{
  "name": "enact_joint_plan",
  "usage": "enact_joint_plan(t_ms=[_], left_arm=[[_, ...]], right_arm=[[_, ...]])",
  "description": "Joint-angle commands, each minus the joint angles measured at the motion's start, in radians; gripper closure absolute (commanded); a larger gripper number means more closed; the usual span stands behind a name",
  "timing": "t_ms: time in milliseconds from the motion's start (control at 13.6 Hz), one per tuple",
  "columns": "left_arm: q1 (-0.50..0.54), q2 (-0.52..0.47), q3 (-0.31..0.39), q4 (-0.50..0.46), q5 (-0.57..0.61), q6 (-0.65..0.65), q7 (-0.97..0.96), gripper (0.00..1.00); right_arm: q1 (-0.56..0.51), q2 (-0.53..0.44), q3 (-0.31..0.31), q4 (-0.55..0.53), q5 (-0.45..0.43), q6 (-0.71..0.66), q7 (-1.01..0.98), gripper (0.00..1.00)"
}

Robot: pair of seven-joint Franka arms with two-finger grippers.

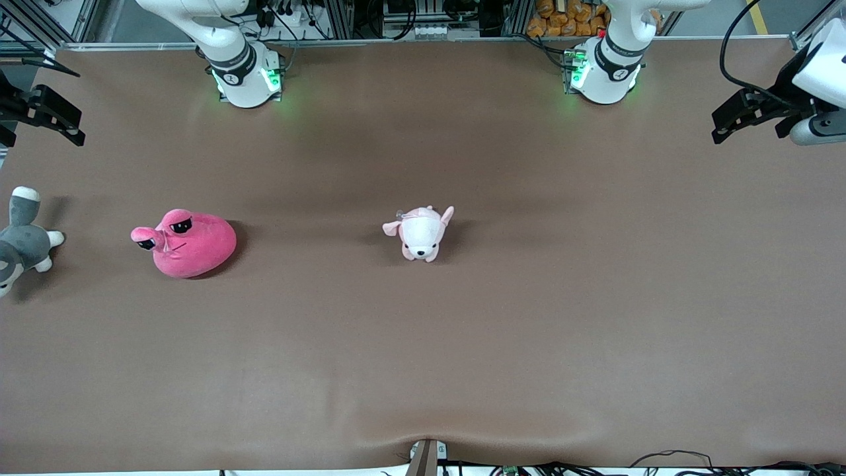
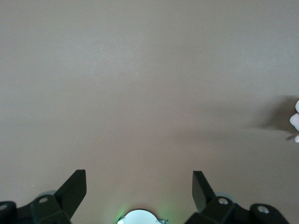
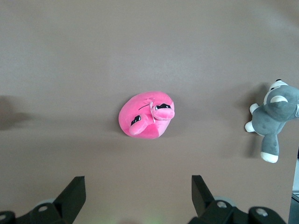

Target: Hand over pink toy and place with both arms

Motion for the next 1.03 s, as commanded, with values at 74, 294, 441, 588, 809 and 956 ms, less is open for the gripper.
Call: enact_joint_plan(t_ms=[74,294,441,588,809,956], left_arm=[[0.000,-0.015,0.004,0.021,-0.011,-0.045,0.025,0.00],[0.000,-0.010,0.008,0.040,-0.022,-0.045,0.023,0.00],[0.000,-0.010,0.007,0.040,-0.034,-0.048,0.021,0.00],[0.000,-0.010,0.004,0.040,-0.035,-0.063,0.026,0.00],[0.000,-0.012,0.000,0.041,-0.039,-0.075,0.015,0.00],[0.000,-0.012,0.000,0.041,-0.039,-0.082,0.014,0.00]], right_arm=[[-0.009,0.009,0.003,0.018,-0.003,-0.002,0.015,0.00],[-0.008,0.010,0.003,0.017,-0.001,-0.002,0.015,0.00],[-0.005,0.010,0.003,0.017,-0.001,-0.004,0.015,0.00],[-0.005,0.010,0.003,0.017,-0.001,-0.004,0.015,0.00],[-0.003,0.010,0.003,0.017,-0.001,-0.004,0.015,0.00],[-0.003,0.010,0.003,0.017,0.001,-0.005,0.017,0.00]])
